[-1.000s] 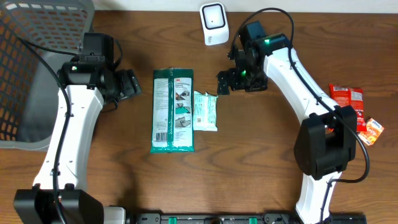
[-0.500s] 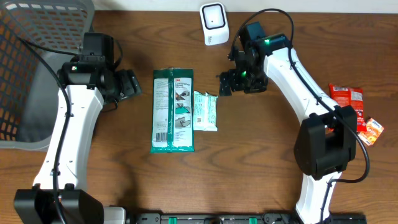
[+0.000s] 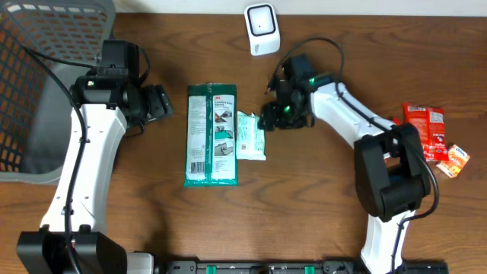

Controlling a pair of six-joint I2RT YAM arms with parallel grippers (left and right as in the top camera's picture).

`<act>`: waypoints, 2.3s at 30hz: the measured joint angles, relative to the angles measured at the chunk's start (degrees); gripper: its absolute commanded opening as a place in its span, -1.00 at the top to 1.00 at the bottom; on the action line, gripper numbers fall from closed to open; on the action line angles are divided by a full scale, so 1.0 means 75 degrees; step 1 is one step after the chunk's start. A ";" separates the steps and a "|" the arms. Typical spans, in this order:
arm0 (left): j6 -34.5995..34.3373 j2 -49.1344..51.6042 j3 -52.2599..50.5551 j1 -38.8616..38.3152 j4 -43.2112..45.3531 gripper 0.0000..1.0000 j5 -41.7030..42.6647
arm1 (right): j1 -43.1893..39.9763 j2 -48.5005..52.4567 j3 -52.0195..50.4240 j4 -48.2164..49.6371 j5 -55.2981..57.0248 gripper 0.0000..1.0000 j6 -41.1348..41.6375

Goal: Scan the item barcode
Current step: 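Close the right gripper on the tissue pack and lift it, then carry the tissue pack up to the scanner window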

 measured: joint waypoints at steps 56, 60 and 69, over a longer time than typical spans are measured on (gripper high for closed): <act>0.0000 0.0000 0.0000 0.0000 0.0000 -0.71 0.0000 | -0.0691 -0.4097 0.2040 -0.1603 0.1830 0.99 -0.1102; 0.0000 0.0000 0.0000 0.0000 0.0003 -0.71 0.0000 | -0.0691 -0.4004 0.3573 -0.2486 0.2116 0.98 -0.1169; 0.0000 0.0003 0.0000 0.0000 0.0000 -0.71 0.0003 | -0.0300 -0.3013 0.4911 -0.2095 0.3276 0.98 -0.1993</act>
